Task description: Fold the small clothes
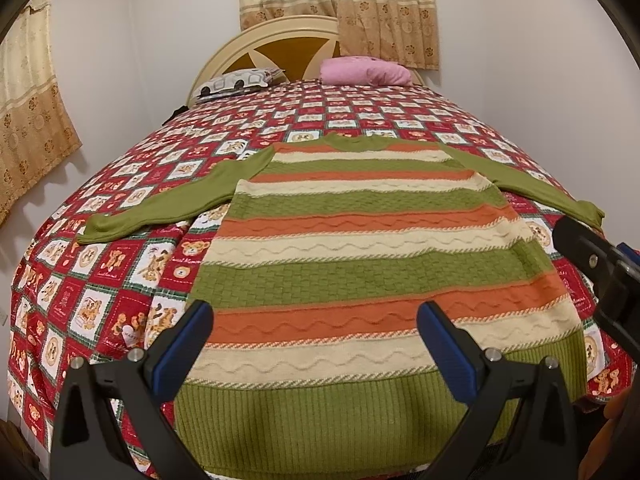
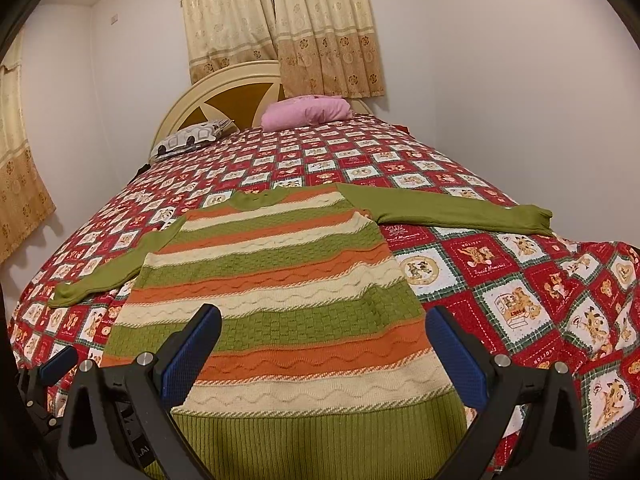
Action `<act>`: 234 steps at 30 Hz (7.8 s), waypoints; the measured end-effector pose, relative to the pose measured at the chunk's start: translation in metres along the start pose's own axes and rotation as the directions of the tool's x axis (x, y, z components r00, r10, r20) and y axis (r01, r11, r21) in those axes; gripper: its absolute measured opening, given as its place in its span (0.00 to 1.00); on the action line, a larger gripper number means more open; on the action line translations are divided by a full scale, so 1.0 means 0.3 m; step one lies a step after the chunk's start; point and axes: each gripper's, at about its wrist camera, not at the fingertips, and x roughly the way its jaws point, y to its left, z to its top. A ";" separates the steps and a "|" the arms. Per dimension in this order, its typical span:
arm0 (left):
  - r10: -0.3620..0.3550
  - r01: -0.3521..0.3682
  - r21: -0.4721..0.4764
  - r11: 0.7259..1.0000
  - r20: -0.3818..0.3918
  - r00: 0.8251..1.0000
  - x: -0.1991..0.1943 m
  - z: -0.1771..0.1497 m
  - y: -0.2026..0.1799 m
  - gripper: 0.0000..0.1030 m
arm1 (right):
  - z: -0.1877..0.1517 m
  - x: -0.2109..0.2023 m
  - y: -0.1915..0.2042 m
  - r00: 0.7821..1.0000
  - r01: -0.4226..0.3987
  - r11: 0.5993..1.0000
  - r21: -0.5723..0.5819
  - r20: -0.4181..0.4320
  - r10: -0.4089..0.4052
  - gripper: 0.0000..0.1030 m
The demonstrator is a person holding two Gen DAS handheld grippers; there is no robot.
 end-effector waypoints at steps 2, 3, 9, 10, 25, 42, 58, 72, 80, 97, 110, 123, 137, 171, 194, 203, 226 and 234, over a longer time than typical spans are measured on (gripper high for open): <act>-0.001 0.001 -0.001 1.000 -0.002 1.000 0.001 0.000 -0.008 1.00 | 0.001 -0.002 0.001 1.000 0.000 1.000 0.000 -0.001 0.000 0.99; -0.002 0.002 -0.002 1.000 -0.004 1.000 0.002 -0.001 -0.010 1.00 | 0.000 0.000 0.002 1.000 0.000 1.000 0.000 0.000 0.000 0.99; -0.011 0.011 -0.011 1.000 -0.008 1.000 0.002 -0.002 -0.011 1.00 | -0.002 0.000 0.006 1.000 0.001 1.000 -0.002 -0.001 -0.001 0.99; -0.011 0.011 -0.010 1.000 -0.008 1.000 0.002 -0.001 -0.008 1.00 | -0.001 0.000 0.006 1.000 0.000 1.000 -0.002 -0.001 0.000 0.99; -0.020 0.020 -0.017 1.000 -0.020 1.000 0.011 -0.005 -0.002 1.00 | -0.010 0.004 0.016 1.000 -0.001 1.000 -0.006 -0.009 0.001 0.99; -0.022 0.021 -0.018 1.000 -0.023 0.999 0.014 -0.009 -0.004 1.00 | -0.013 0.009 0.017 1.000 -0.002 1.000 -0.006 -0.016 0.002 0.99; -0.027 0.026 -0.023 0.999 -0.039 0.999 0.027 -0.016 -0.016 1.00 | -0.020 0.017 0.022 1.000 -0.002 1.000 -0.012 -0.023 0.002 0.99; -0.023 0.021 -0.031 0.999 -0.042 0.999 0.177 0.083 0.030 1.00 | 0.030 0.188 -0.153 0.995 0.090 0.994 0.057 -0.050 -0.087 0.99; -0.015 0.015 0.007 1.000 -0.027 1.000 0.370 0.229 0.082 1.00 | 0.089 0.318 -0.443 0.979 0.192 0.969 0.155 -0.092 -0.180 0.99; -0.020 -0.005 -0.140 0.990 -0.174 0.985 0.685 0.295 0.198 1.00 | 0.270 0.595 -1.181 0.959 0.263 0.700 0.664 -0.257 -0.116 0.76; -0.055 0.020 -0.182 0.983 -0.194 0.979 0.716 0.297 0.213 1.00 | 0.337 0.736 -1.217 0.928 0.362 0.695 0.622 -0.315 -0.202 0.09; -0.062 0.024 -0.365 0.931 -0.094 0.994 0.668 0.285 0.334 1.00 | 0.687 0.671 -0.419 0.991 0.022 0.972 0.235 -0.132 0.009 0.09; -0.009 -0.023 -0.498 0.867 -0.061 0.998 0.657 0.258 0.436 1.00 | 0.413 1.067 0.552 0.884 -0.335 0.940 -0.062 -0.364 0.291 0.09; -0.017 -0.038 -0.516 0.856 -0.102 0.995 0.694 0.249 0.449 1.00 | 0.415 0.966 0.132 0.970 -0.098 0.976 -0.192 -0.237 0.051 0.46; 0.013 -0.076 -0.489 0.869 -0.130 0.991 0.703 0.253 0.434 1.00 | 0.330 1.010 -0.320 0.935 0.021 0.999 -0.024 -0.353 -0.028 0.47; 0.019 -0.084 -0.480 0.873 -0.138 0.990 0.708 0.255 0.427 1.00 | 0.359 0.833 -0.270 0.965 0.025 0.996 -0.091 -0.259 -0.048 0.50; 0.309 -0.311 -0.622 0.718 -0.115 0.944 0.496 0.266 0.932 0.99 | 0.331 0.961 -0.146 0.990 -0.016 0.996 -0.088 -0.138 0.004 0.62; 0.202 -0.292 -0.815 0.501 -0.218 0.955 0.654 0.151 1.266 0.63 | 0.319 1.002 -0.205 0.979 -0.013 1.000 0.009 -0.203 0.014 0.62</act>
